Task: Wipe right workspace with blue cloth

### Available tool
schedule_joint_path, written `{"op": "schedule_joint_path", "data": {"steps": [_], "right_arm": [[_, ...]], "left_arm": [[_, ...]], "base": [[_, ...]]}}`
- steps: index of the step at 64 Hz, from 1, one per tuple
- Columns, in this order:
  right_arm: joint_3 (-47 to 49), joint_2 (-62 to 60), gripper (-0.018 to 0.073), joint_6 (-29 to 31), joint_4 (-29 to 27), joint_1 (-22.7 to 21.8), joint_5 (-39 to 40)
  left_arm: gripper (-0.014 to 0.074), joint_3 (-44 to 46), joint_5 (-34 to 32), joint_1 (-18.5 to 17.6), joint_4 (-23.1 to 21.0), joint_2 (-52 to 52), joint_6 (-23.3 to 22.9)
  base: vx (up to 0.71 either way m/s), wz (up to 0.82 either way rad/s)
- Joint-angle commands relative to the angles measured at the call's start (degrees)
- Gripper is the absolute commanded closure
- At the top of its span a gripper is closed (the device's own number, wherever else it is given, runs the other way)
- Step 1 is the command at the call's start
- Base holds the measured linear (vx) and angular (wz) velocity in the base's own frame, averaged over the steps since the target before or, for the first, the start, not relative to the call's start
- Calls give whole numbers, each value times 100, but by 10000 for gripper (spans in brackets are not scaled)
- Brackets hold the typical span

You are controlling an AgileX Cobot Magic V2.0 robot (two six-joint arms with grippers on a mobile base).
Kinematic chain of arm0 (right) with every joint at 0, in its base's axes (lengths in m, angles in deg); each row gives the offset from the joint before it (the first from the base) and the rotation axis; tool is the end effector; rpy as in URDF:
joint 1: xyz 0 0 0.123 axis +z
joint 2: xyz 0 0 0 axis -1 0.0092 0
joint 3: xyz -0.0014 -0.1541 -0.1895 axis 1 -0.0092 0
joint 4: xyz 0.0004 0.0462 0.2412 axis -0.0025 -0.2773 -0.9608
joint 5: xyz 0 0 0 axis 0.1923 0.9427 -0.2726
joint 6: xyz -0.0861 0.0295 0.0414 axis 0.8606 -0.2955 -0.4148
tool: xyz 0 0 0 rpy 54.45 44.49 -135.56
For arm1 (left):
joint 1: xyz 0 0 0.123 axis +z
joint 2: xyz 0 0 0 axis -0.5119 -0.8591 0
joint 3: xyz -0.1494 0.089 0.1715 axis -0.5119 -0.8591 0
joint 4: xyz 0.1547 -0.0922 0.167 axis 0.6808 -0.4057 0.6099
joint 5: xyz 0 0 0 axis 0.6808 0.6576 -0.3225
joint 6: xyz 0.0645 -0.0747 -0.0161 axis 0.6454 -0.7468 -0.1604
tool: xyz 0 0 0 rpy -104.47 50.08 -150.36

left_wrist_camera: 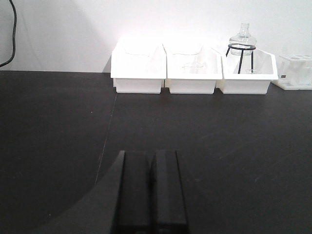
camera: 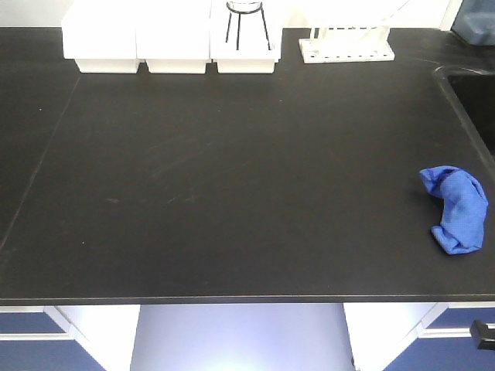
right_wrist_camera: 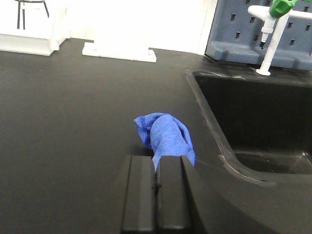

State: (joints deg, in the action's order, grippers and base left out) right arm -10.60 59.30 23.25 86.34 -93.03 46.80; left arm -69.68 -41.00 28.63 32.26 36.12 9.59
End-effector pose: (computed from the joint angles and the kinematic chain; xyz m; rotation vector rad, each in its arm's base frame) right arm 0.0986 -0.0091 0.1799 -0.0421 1.7569 -0.1707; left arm 0.1005 -0.0016 0.1903 -0.0175 1.6538 -0.0397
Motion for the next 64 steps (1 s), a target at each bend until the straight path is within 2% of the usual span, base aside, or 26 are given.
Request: {"op": "schedule_joint_path", "data": {"steps": [1,17,32,39,43,47,51,57,61,64], "right_arm": [[-111,-25,567,68,79,-27,461],[-111,-25,567,-105,-55,-27,1463],[-111,-25,567,-889,-1108,-27,2885],[-88,-25,567,-946,-1430,-27,3936],[77,-25,565,-975,-1559,-27,4166],[470,-25,564,-903,-1507,-27,3806],[1080,13,562,-593,-1245,-27,2851],[2375,386,561,-73,-692,-27,958],[3115,879,561,-210,-434,-27,-75],[3594,1373,559,-543,-99,-27,-885]], "left_arm": [[602,-175,-476,-26,5,92,-49],[602,-175,-476,-26,5,92,-49],[602,-175,-476,-26,5,92,-49],[602,-175,-476,-26,5,92,-49],[602,-175,-476,-26,5,92,-49],[602,-175,-476,-26,5,92,-49],[602,-175,-476,-26,5,92,-49],[602,-175,-476,-26,5,92,-49],[602,-175,-476,-26,5,92,-49],[602,-175,-476,-26,5,92,-49]], "base": [[0,0],[0,0],[0,0],[0,0],[0,0],[0,0],[0,0],[0,0],[0,0],[0,0]]}}
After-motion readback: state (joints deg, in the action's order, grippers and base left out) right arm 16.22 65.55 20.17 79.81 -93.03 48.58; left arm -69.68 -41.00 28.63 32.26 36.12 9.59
